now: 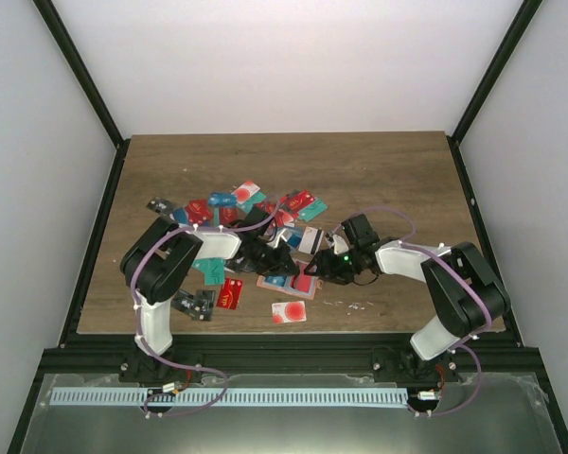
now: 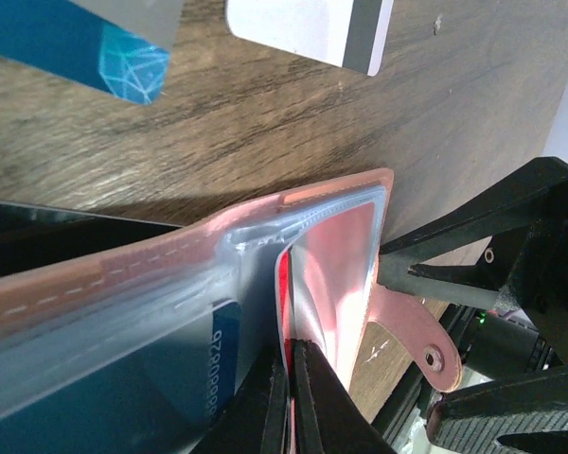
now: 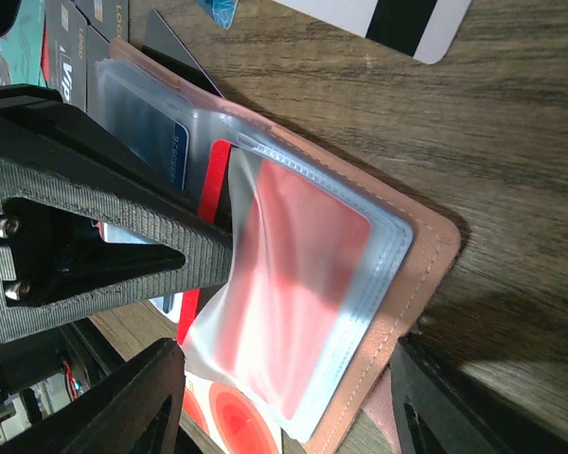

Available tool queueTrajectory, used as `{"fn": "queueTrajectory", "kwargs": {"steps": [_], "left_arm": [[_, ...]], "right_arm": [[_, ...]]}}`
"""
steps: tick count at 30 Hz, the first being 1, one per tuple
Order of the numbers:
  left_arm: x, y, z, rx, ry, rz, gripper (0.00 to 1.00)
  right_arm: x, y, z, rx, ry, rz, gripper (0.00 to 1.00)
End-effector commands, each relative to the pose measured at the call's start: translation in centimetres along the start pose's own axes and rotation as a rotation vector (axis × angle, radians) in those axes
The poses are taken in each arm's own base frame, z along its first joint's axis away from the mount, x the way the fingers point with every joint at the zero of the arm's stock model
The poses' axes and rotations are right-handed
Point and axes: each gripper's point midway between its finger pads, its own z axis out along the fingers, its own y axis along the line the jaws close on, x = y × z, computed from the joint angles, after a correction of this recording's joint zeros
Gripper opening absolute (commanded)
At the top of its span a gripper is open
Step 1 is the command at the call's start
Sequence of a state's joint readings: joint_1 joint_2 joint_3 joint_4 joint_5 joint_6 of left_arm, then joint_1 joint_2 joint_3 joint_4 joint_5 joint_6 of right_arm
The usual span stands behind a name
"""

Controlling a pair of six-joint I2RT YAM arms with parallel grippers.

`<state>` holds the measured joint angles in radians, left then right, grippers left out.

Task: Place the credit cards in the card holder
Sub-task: Insert the credit card into the card holder.

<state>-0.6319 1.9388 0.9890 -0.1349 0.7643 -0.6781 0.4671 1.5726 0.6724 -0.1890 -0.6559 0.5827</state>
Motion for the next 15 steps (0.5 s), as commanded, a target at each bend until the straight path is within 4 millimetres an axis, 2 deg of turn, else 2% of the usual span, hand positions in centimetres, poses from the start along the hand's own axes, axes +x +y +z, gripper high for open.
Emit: {"fn": "queueTrajectory", "kwargs": {"steps": [1,9,15], "left_arm": [[1.1,3.7,1.9,-0.138,0.012,-0.048,0.04],[1.9,4.0,3.3,-0.145,0.047,-0.031,0.04],[2.3,4.0,2.3,-0.183,0.029,-0.010,0.09]], "right_arm": [[2.2,-1.4,0.7,0.025,0.082,0.072,0.62],[2.1,-1.1,0.6,0.014,0.079,0.077,0.62],[2.0,-0.9,-0.1,0.029,0.059,0.068,0.62]]}}
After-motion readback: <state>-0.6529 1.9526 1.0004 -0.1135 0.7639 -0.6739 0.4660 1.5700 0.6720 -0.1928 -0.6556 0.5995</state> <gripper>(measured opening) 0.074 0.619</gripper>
